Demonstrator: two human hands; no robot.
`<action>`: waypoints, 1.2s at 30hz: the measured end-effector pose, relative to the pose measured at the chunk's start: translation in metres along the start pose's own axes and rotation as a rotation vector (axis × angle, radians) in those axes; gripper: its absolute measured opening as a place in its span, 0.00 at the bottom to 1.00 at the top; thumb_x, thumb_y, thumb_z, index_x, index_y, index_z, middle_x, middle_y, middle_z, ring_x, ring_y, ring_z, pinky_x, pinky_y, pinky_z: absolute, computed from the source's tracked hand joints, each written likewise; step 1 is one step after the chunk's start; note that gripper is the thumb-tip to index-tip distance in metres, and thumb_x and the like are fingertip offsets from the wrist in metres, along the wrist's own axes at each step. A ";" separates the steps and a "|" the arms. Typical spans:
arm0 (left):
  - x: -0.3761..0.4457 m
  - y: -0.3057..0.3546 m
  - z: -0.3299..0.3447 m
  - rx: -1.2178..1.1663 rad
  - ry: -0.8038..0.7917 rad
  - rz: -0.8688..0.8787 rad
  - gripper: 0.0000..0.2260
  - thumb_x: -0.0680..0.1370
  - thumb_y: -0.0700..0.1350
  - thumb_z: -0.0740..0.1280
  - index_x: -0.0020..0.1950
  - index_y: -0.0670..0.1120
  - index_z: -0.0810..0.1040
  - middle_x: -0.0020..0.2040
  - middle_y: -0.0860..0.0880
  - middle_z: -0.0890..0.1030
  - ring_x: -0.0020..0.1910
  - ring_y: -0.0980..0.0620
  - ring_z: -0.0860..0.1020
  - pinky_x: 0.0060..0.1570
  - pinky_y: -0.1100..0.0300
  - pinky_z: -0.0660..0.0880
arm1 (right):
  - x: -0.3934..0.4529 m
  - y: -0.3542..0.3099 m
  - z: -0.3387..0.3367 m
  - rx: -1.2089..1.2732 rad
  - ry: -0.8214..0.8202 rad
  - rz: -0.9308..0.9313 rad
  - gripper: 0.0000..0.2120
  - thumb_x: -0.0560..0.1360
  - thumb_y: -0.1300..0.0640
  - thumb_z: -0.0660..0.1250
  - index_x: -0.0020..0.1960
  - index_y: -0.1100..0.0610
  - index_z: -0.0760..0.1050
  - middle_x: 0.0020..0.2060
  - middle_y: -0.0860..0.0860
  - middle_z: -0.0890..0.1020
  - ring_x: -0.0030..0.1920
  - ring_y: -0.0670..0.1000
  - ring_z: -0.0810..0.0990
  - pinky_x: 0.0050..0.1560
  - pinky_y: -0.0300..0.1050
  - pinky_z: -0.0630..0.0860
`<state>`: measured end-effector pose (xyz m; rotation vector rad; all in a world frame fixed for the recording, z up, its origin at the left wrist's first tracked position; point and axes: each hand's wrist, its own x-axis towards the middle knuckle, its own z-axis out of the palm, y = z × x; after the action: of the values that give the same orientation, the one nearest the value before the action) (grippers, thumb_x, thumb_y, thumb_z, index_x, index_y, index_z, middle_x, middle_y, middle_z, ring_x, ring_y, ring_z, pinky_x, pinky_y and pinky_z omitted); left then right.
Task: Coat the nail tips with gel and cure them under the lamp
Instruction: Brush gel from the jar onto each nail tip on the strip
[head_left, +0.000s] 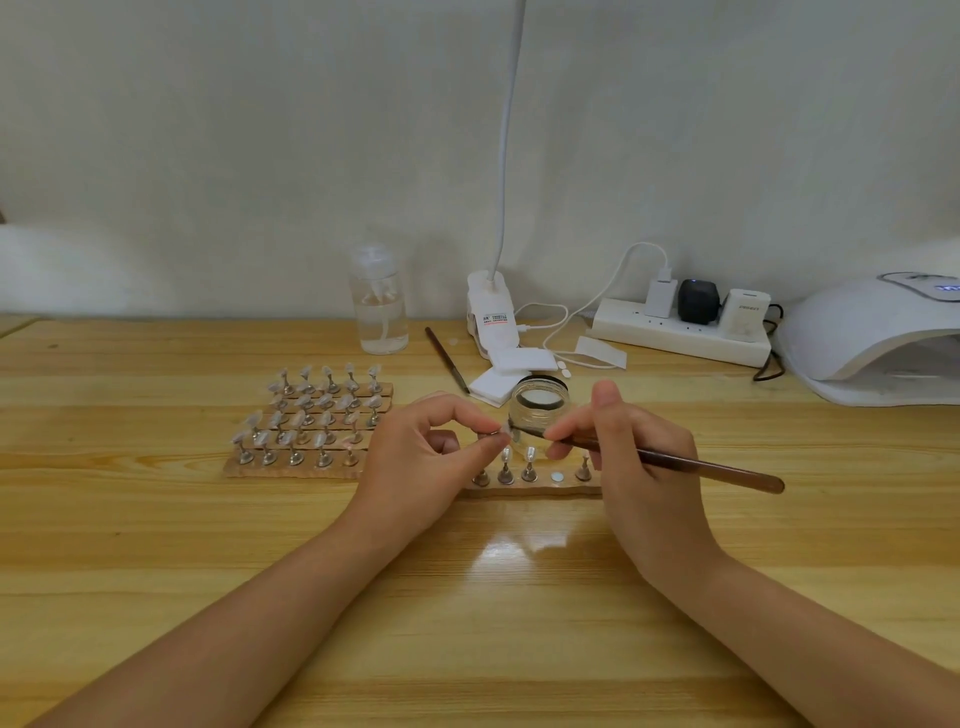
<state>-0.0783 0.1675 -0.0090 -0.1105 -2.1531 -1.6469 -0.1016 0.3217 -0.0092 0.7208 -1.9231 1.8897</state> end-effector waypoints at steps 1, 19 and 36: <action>0.000 0.000 0.000 -0.003 0.004 0.000 0.07 0.68 0.38 0.74 0.34 0.49 0.80 0.38 0.53 0.81 0.23 0.57 0.67 0.25 0.70 0.68 | 0.000 0.000 0.000 0.009 -0.004 0.007 0.19 0.76 0.50 0.56 0.33 0.52 0.79 0.28 0.50 0.82 0.31 0.42 0.79 0.35 0.28 0.69; -0.003 0.003 0.001 0.023 -0.001 0.019 0.07 0.68 0.37 0.73 0.34 0.48 0.80 0.36 0.57 0.81 0.23 0.59 0.66 0.24 0.71 0.66 | -0.002 -0.002 0.000 -0.006 -0.009 -0.032 0.18 0.76 0.51 0.56 0.35 0.51 0.80 0.28 0.46 0.81 0.31 0.39 0.78 0.35 0.27 0.69; -0.003 0.003 0.000 0.022 0.004 0.021 0.08 0.68 0.37 0.74 0.34 0.50 0.80 0.37 0.55 0.81 0.23 0.60 0.65 0.25 0.71 0.66 | 0.000 0.000 -0.002 0.021 0.048 -0.010 0.21 0.78 0.48 0.55 0.35 0.56 0.80 0.29 0.49 0.81 0.30 0.40 0.76 0.33 0.28 0.68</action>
<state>-0.0748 0.1690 -0.0078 -0.1225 -2.1594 -1.6100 -0.1014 0.3233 -0.0090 0.6843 -1.8697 1.9067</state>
